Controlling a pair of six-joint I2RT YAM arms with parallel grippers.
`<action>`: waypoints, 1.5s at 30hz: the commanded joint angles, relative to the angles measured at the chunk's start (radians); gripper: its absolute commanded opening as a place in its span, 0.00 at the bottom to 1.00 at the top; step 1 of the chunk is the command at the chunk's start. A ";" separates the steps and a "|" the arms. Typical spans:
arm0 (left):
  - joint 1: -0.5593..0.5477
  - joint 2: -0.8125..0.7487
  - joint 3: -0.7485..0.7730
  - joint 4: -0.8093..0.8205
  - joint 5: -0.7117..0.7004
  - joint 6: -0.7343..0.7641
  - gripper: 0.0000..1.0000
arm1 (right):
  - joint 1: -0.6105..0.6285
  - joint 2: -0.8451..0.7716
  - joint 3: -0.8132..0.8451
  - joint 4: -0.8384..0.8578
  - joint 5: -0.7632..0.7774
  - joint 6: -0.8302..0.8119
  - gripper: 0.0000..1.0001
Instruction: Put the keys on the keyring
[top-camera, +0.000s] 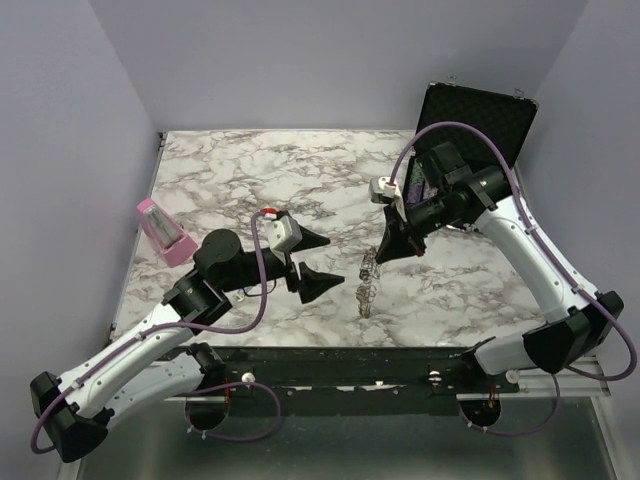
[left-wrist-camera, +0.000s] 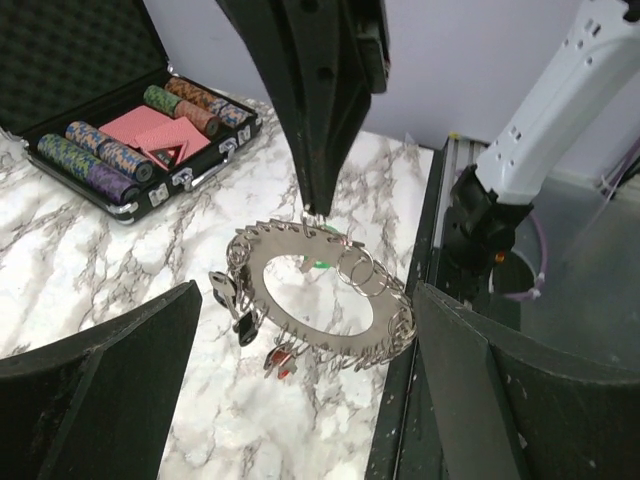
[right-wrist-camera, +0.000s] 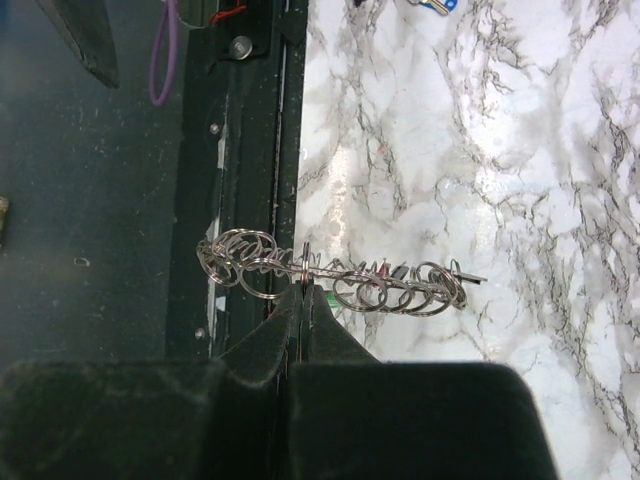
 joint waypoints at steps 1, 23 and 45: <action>-0.023 0.009 0.052 -0.063 0.046 0.144 0.94 | 0.002 0.036 0.063 -0.034 -0.065 -0.030 0.00; -0.091 0.139 0.110 0.006 0.070 0.230 0.88 | 0.002 0.022 0.096 -0.036 -0.049 -0.036 0.00; -0.097 0.335 0.264 -0.082 0.021 0.297 0.53 | 0.002 -0.005 0.080 -0.023 -0.052 -0.033 0.00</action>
